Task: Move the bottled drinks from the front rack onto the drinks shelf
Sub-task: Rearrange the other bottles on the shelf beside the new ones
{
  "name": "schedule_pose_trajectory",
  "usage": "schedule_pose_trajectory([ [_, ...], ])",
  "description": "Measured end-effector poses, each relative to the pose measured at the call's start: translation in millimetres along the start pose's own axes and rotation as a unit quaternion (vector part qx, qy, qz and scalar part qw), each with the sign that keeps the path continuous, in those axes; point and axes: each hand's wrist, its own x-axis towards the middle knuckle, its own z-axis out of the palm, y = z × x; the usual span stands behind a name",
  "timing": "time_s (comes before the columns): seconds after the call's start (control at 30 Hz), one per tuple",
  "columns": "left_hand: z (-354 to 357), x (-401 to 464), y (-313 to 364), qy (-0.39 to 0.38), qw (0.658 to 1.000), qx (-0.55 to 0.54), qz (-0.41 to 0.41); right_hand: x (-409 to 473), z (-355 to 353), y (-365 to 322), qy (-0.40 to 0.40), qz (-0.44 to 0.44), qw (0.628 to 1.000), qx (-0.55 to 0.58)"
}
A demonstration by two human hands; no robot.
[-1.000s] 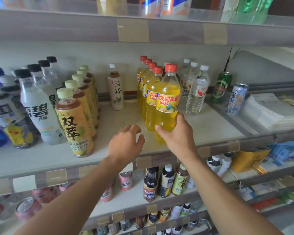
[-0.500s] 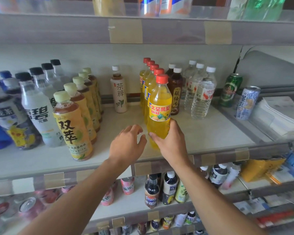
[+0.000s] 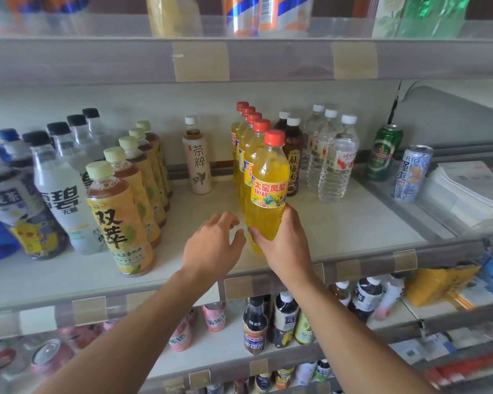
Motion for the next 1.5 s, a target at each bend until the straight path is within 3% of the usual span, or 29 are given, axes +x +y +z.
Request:
schedule_pose_trajectory([
  [0.9,-4,-12,7,-0.010,1.000,0.011,0.025,1,-7,5,-0.063,0.022,0.997,-0.038],
  [1.17,-13,-30,0,0.000,0.999,-0.023,0.038,-33,-18,6,0.026,-0.005,0.999,-0.039],
  [1.3,-16,-41,1,0.000,0.997,-0.049,0.062,-53,-26,2,0.059,-0.060,0.994,-0.067],
  [1.5,-17,-64,-6,-0.009,0.990,-0.087,0.108,-90,-30,-7,0.047,-0.100,0.986,-0.124],
])
